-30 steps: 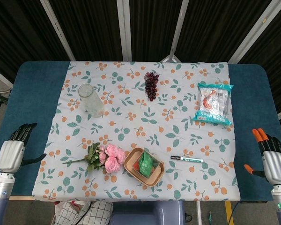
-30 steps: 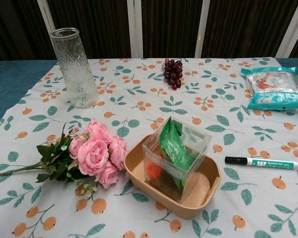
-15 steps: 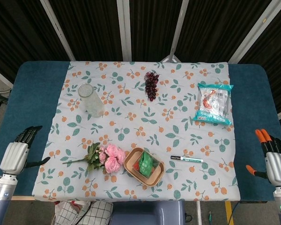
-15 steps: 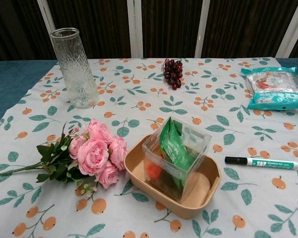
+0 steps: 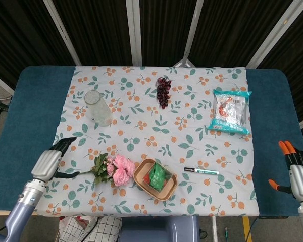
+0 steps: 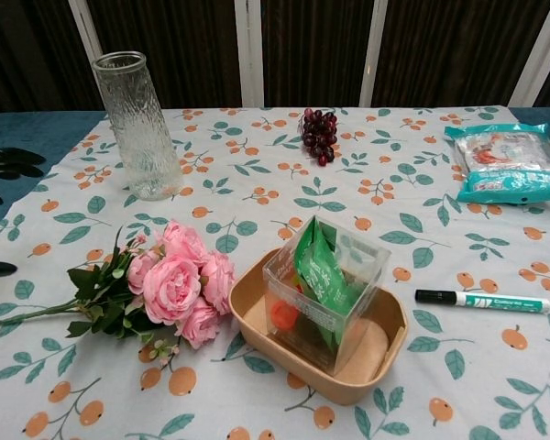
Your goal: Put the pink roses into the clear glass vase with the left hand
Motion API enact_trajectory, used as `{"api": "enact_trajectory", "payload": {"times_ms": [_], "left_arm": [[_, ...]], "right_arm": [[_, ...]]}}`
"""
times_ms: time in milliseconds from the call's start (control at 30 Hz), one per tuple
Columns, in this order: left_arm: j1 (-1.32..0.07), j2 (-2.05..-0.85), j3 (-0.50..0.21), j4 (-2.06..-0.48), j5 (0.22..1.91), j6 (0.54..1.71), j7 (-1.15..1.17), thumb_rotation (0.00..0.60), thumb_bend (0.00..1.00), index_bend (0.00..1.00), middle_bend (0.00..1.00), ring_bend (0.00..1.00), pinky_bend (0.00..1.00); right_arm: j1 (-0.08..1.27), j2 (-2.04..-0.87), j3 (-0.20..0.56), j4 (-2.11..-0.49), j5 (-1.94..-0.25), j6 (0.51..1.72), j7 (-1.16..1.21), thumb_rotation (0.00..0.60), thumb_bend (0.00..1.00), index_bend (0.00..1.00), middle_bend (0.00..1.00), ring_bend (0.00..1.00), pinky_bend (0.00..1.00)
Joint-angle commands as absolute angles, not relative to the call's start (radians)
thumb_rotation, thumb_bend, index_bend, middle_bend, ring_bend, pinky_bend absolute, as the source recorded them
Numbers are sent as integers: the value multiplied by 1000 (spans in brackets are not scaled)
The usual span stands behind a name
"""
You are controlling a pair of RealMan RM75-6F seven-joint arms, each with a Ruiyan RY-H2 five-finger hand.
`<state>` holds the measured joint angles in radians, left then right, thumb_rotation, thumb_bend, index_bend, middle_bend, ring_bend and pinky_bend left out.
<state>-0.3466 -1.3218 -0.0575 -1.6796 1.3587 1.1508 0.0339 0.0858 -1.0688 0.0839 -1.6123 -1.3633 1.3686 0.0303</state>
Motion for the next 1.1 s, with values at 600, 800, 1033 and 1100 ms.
{"api": "enact_trajectory", "payload": {"times_ms": [600, 800, 1033, 1100], "left_arm": [[-534, -1605, -96, -1814, 997, 1070, 544, 600, 68, 68, 133, 96, 204], [-549, -1654, -84, -1797, 960, 1116, 631, 600, 68, 83, 192, 148, 272], [-550, -1666, -81, -1785, 952, 1169, 669, 600, 69, 108, 233, 188, 311], [-552, -1664, -83, -1783, 952, 1177, 677, 600, 82, 132, 256, 213, 341]], "right_arm": [[76, -1060, 89, -1606, -1375, 1387, 74, 600, 169, 52, 5, 0, 0], [71, -1060, 95, -1604, -1375, 1400, 92, 600, 169, 52, 5, 0, 0], [68, -1064, 97, -1602, -1379, 1411, 99, 600, 168, 52, 5, 0, 0], [69, -1067, 98, -1601, -1377, 1409, 95, 600, 169, 52, 5, 0, 0]]}}
